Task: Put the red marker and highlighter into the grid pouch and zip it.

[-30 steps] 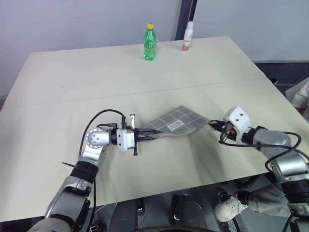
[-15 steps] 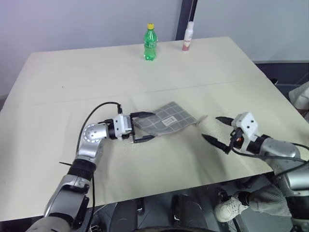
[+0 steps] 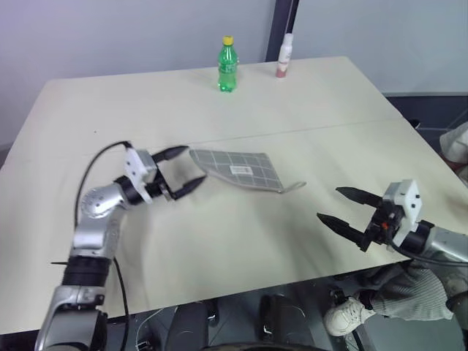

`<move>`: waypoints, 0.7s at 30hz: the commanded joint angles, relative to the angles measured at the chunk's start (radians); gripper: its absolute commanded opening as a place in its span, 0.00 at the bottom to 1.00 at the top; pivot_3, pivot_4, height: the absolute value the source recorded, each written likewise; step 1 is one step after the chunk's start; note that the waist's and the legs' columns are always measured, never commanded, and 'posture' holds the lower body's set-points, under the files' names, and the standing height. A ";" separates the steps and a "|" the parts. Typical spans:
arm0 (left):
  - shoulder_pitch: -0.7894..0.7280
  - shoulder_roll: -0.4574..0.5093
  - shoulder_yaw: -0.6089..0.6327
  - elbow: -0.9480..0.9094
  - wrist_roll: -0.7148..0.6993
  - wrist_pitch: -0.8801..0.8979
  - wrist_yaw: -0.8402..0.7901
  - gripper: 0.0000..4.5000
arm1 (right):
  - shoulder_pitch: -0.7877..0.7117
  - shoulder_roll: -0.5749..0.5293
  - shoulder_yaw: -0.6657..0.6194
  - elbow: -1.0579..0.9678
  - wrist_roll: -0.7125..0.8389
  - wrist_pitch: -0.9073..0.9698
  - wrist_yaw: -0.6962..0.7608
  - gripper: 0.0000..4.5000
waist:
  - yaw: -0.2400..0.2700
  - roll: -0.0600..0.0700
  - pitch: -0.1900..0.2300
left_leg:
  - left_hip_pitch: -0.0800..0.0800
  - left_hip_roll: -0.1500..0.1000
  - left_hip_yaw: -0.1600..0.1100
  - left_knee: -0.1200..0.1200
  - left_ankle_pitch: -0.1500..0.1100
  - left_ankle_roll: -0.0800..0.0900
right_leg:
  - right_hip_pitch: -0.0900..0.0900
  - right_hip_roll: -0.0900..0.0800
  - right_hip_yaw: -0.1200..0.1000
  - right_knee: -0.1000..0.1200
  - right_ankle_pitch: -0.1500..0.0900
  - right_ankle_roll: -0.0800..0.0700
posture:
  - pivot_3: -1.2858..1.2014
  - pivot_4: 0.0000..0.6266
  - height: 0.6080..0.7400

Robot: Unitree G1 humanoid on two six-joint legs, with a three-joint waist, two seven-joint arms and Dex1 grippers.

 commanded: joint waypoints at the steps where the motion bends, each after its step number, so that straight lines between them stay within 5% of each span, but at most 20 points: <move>1: -0.016 0.013 0.055 0.054 0.003 -0.007 0.021 0.99 | 0.007 -0.018 -0.012 -0.030 0.025 0.010 0.030 1.00 | 0.001 0.000 0.000 | 0.000 -0.001 0.000 -0.001 0.000 0.000 | 0.000 0.000 0.000 -0.001 0.000 0.000 | 0.52 0.24 1.00; 21: 0.006 -0.004 0.085 0.129 0.085 -0.053 0.152 0.99 | -0.025 -0.003 0.078 -0.061 -0.042 -0.021 0.027 1.00 | 0.000 0.000 0.000 | -0.001 -0.001 0.000 -0.003 0.000 0.000 | -0.001 -0.001 0.000 -0.002 0.000 0.000 | 0.52 0.24 1.00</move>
